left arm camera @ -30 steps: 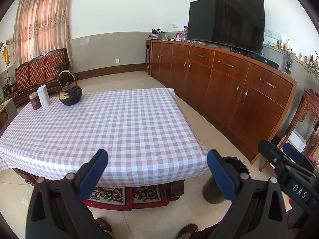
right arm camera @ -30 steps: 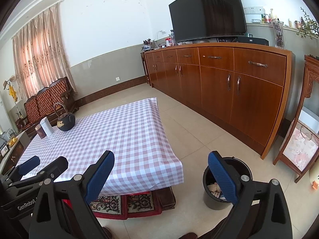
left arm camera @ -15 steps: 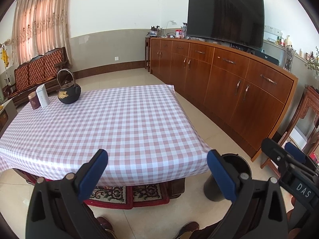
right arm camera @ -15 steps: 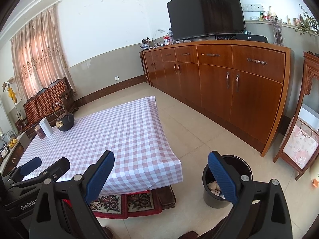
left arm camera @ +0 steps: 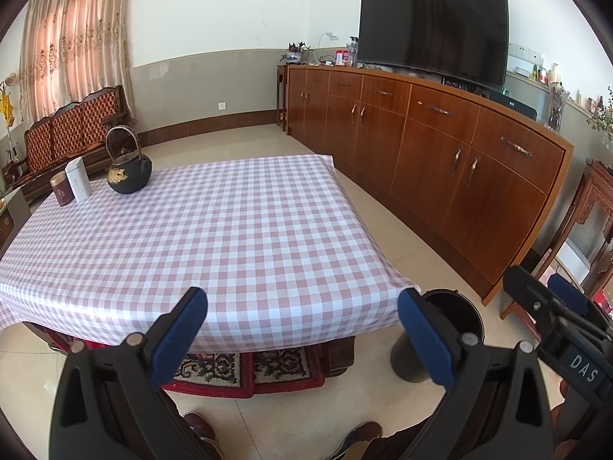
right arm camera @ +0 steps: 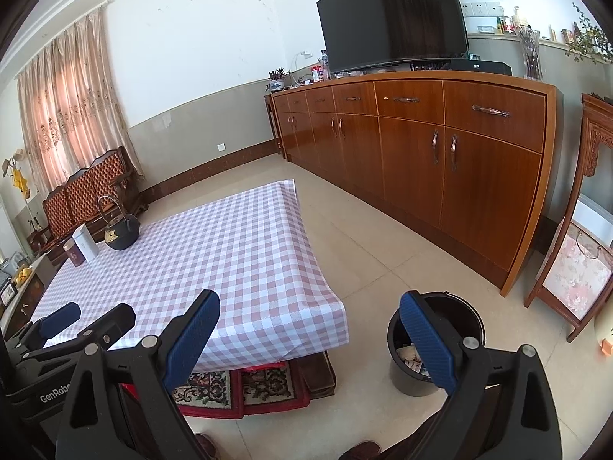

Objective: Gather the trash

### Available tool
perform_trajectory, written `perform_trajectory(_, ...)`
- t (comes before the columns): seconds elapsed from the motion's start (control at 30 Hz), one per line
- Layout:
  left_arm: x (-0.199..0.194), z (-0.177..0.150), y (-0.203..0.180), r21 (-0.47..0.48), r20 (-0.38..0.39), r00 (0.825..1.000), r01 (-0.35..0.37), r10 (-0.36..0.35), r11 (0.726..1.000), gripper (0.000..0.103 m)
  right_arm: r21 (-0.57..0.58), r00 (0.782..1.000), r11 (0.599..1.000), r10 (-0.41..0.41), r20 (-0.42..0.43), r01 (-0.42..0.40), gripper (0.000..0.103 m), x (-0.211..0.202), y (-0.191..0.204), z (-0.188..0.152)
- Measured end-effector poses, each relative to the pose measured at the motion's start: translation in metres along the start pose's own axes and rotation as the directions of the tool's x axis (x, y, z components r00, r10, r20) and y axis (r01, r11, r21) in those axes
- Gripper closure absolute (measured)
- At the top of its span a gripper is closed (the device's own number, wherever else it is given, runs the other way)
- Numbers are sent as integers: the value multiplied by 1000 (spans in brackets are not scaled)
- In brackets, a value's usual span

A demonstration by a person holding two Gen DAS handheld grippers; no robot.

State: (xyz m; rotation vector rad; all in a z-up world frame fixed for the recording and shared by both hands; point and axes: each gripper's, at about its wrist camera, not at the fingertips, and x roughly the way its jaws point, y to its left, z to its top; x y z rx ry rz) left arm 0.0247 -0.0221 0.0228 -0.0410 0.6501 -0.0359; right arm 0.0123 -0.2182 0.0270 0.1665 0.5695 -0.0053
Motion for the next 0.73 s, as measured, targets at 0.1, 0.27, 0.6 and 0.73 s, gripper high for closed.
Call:
perform_trajectory(0.1, 0, -1, -2, 2, -4, 1000, 1, -1, 1000, 3, -2, 1000, 1000, -2, 0, 2, 7, 0, 0, 0)
perform_trajectory(0.27, 0, -1, -3, 1, -6, 1000, 3, -3, 1000, 3, -2, 1000, 1000, -3, 0, 3, 7, 0, 0, 0)
perform_trajectory(0.6, -2, -1, -3, -6, 23, 997, 74, -74, 997, 3, 1, 1000, 1000, -4, 1, 4, 7, 1, -1, -1)
perform_trajectory(0.73, -7, 2, -7, 11, 47, 997, 58, -58, 998, 3, -10, 1000, 1000, -23, -3, 23, 7, 2, 0, -2)
